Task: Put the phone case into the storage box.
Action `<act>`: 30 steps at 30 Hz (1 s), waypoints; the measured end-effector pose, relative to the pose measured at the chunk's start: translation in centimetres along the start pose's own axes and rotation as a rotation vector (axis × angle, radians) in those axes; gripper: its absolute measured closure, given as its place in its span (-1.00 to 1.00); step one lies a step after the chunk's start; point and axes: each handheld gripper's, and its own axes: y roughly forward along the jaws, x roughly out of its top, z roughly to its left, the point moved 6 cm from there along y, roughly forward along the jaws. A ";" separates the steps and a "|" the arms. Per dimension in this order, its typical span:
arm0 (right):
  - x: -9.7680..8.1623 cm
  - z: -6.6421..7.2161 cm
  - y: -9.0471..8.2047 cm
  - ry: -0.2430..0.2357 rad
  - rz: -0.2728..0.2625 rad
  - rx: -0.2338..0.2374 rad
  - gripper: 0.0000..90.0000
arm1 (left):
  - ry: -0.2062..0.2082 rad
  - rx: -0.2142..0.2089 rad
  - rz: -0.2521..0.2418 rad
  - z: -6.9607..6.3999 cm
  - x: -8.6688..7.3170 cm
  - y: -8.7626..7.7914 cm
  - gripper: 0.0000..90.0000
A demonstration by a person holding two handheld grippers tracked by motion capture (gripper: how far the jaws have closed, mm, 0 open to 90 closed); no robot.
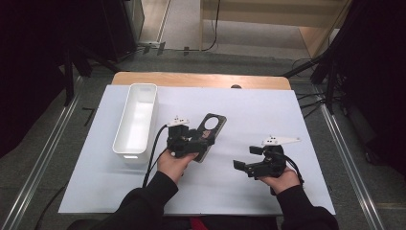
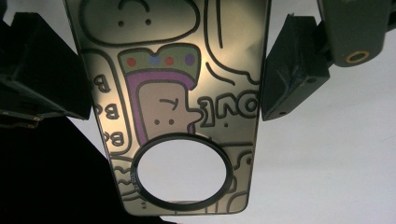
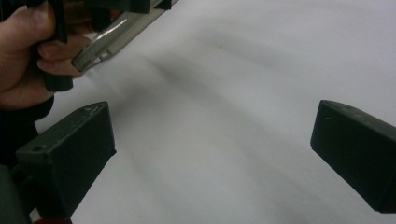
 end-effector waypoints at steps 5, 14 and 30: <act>0.7 0.0 0.4 0.021 -0.004 0.011 -1.00 | -0.004 0.014 -0.014 0.1 -0.3 0.1 -0.74; 1.8 -0.4 0.4 0.057 -0.023 -0.006 -1.00 | -0.009 0.037 -0.051 0.0 -0.7 0.1 -0.74; 4.4 -0.3 1.3 0.126 -0.070 0.007 -0.85 | -0.055 0.058 -0.098 0.3 -0.8 0.3 -0.74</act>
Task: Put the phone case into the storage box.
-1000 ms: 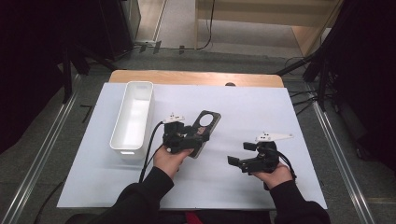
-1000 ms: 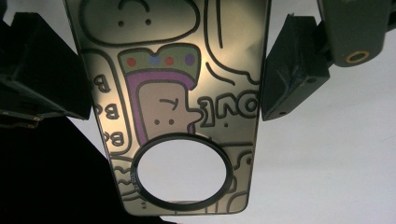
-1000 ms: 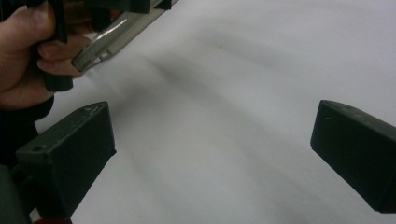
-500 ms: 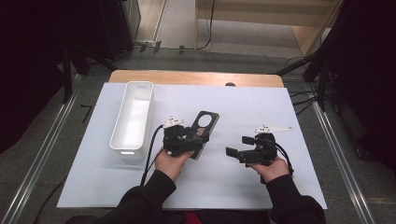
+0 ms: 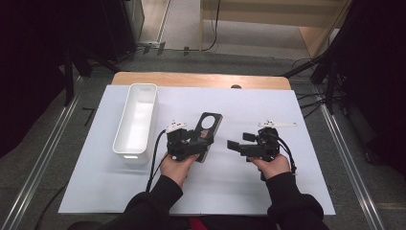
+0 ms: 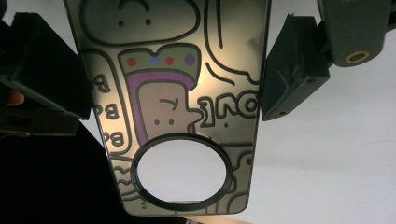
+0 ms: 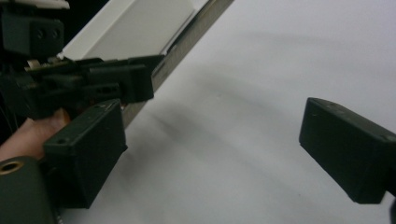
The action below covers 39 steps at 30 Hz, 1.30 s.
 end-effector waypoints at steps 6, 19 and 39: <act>0.8 0.0 0.4 0.017 -0.009 0.005 -0.85 | 0.006 0.006 -0.007 -0.1 -0.1 0.1 -0.74; 2.0 0.2 1.4 0.079 -0.007 0.007 -0.85 | -0.021 0.009 -0.023 -0.1 -0.2 0.3 -0.74; 3.8 0.3 3.2 0.147 -0.008 0.023 -0.68 | -0.029 0.025 -0.044 0.2 0.0 0.4 -0.74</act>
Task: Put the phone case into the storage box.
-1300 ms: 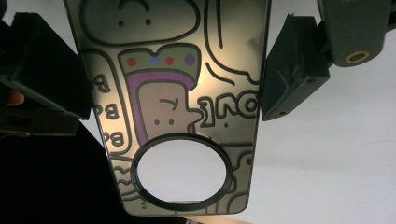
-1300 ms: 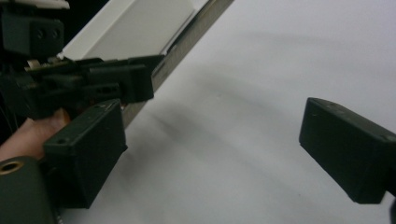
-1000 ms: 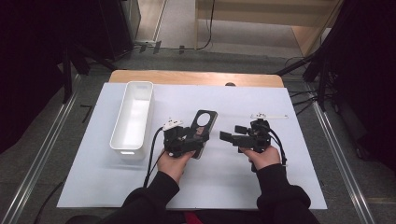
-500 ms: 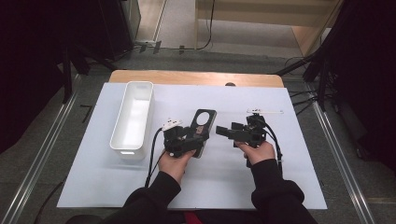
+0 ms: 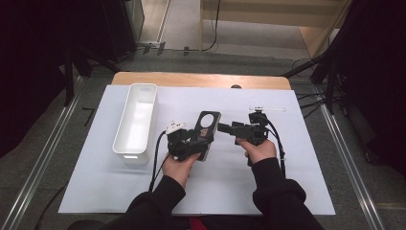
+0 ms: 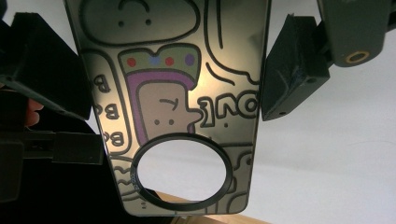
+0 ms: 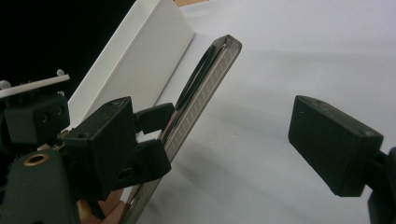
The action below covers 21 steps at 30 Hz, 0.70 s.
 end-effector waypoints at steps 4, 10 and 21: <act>0.4 -0.1 0.3 0.021 0.011 -0.006 -0.68 | 0.004 0.001 0.001 -0.1 -0.1 0.0 -0.74; 0.8 -0.4 0.6 0.054 0.025 -0.008 -0.57 | 0.008 0.000 0.003 -0.3 -0.3 0.2 -0.74; 1.6 -0.5 1.3 0.074 0.033 -0.035 -0.50 | 0.008 0.002 -0.002 -0.3 -0.3 0.1 -0.74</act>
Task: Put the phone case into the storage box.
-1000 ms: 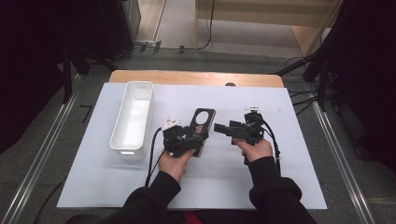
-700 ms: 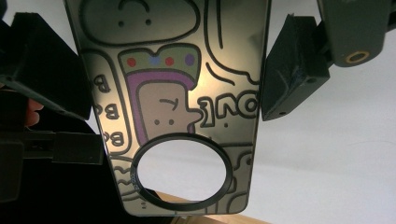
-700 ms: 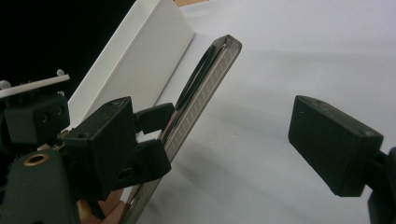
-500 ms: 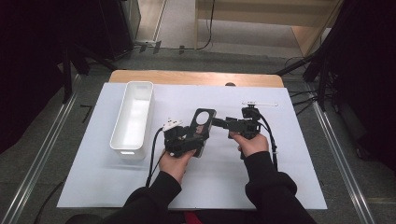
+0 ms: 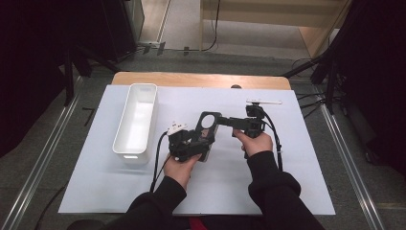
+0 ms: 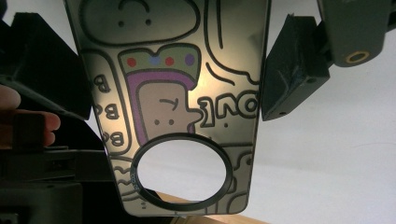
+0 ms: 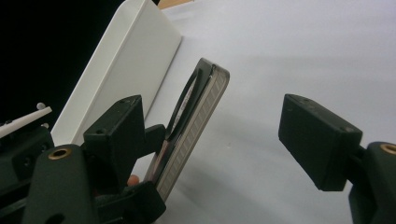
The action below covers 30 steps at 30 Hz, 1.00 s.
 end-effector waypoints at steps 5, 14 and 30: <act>0.3 0.0 0.2 0.029 0.001 -0.001 -0.43 | -0.001 0.001 0.001 0.0 0.0 0.0 -0.74; 0.8 0.1 0.8 0.079 0.014 0.017 -0.28 | -0.013 -0.003 0.002 0.0 -0.1 0.1 -0.74; 1.0 -0.3 1.9 0.138 0.014 0.008 -0.06 | -0.016 -0.003 0.009 -0.2 -0.2 0.2 -0.74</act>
